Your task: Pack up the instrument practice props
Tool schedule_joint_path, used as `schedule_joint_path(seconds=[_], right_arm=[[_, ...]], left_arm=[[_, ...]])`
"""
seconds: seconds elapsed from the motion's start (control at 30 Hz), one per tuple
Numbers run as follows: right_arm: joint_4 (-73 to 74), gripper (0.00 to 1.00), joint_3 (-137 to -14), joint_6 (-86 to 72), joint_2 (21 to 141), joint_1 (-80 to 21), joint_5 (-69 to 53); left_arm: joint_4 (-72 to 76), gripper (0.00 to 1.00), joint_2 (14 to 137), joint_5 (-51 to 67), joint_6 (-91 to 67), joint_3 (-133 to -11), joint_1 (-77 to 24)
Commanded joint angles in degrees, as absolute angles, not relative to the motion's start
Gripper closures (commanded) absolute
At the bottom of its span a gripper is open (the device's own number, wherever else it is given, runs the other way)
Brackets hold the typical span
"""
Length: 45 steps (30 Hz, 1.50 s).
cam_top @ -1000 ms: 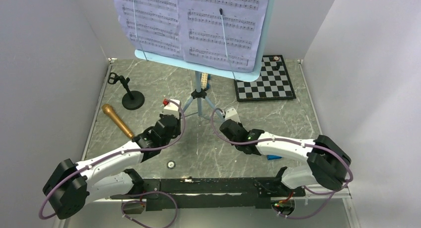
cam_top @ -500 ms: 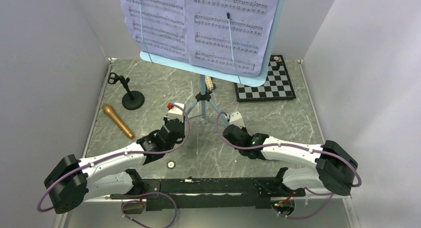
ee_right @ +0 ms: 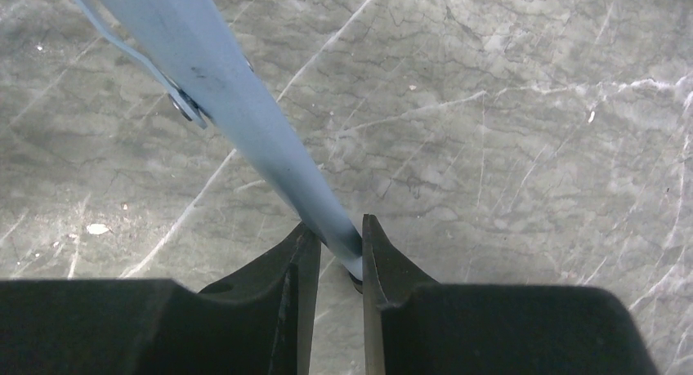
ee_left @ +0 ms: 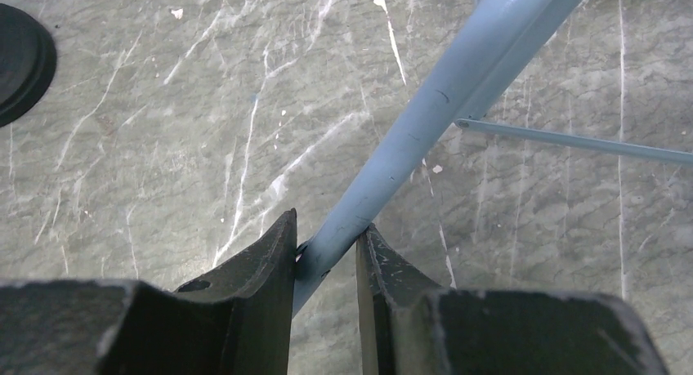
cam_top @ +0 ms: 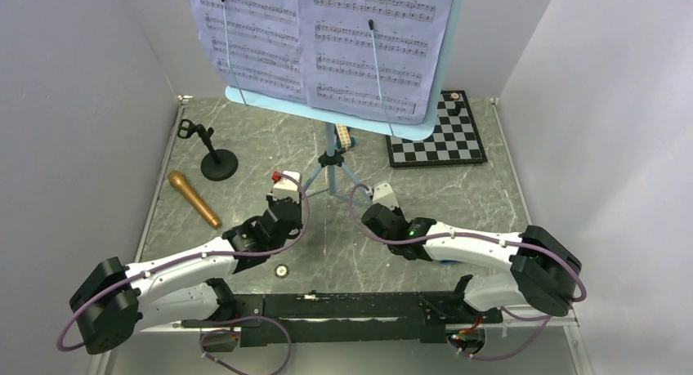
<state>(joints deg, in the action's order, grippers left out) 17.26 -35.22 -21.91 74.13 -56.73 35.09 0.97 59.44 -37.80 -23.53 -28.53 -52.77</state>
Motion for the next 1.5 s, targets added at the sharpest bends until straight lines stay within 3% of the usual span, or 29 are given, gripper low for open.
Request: schedule_joint_path(seconds=[0.0,0.6,1.07,1.13,1.2,1.3,1.47], right_arm=[[8.4,1.0,-36.4,-25.0,77.8,-56.0,29.7],[-1.1,1.0,-36.4,-19.6,85.2,-51.6,23.3],[-3.1,1.0,-37.1,-17.4,90.0,-46.7,20.2],[-2.3,0.92,-37.7,-17.5,90.4,-46.8,20.1],[-1.3,0.77,-38.6,-17.8,90.5,-46.8,19.8],[-0.3,0.57,-39.3,-18.6,89.3,-46.8,19.5],[2.0,0.41,-39.8,-19.8,84.7,-46.9,19.0]], left_arm=[[-4.2,1.0,58.1,-34.7,-30.7,-25.9,-54.1],[-15.4,1.0,48.6,-39.8,-39.1,-21.8,-54.2],[-11.9,1.0,53.0,-37.7,-38.9,-22.2,-54.4],[-13.3,0.99,53.6,-38.2,-39.3,-23.3,-54.4],[-15.3,0.93,54.0,-39.0,-40.2,-24.6,-54.4],[-18.0,0.69,53.3,-40.0,-41.5,-25.8,-54.4],[-19.1,0.41,50.1,-40.6,-40.9,-26.9,-54.4]])
